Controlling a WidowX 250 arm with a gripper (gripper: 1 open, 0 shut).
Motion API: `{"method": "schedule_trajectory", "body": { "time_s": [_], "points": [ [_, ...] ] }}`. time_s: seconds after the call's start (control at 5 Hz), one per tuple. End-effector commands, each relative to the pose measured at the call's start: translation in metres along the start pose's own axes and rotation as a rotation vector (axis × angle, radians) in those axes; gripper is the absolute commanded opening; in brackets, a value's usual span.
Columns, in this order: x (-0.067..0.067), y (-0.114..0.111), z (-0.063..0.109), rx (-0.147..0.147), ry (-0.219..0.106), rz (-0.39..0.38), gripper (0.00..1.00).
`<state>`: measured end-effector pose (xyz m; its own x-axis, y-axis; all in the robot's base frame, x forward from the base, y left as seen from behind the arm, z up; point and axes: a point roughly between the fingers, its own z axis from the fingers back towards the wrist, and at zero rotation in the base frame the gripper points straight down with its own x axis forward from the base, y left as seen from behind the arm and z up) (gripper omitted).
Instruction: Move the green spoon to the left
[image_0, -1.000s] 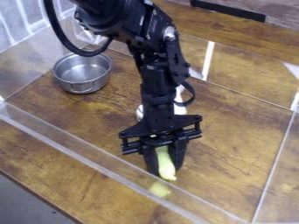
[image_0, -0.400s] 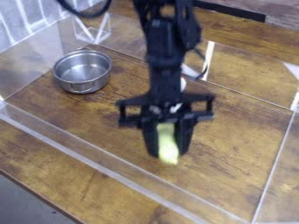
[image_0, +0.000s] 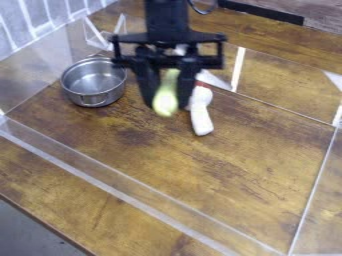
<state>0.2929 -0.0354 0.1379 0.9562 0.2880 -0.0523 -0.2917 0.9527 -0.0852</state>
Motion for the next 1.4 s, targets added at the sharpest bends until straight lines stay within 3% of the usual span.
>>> {"method": "schedule_trajectory", "body": {
  "time_s": [0.0,0.2,0.8,1.2],
  "points": [
    [0.013,0.039,0.028,-0.004,-0.125,-0.042,0.0],
    [0.022,0.052,0.027,-0.005,-0.149,-0.039,0.0],
    [0.03,0.015,0.018,0.007,-0.192,-0.229,0.0],
    [0.039,0.018,0.021,0.01,-0.217,-0.186,0.0]
  ]
}}
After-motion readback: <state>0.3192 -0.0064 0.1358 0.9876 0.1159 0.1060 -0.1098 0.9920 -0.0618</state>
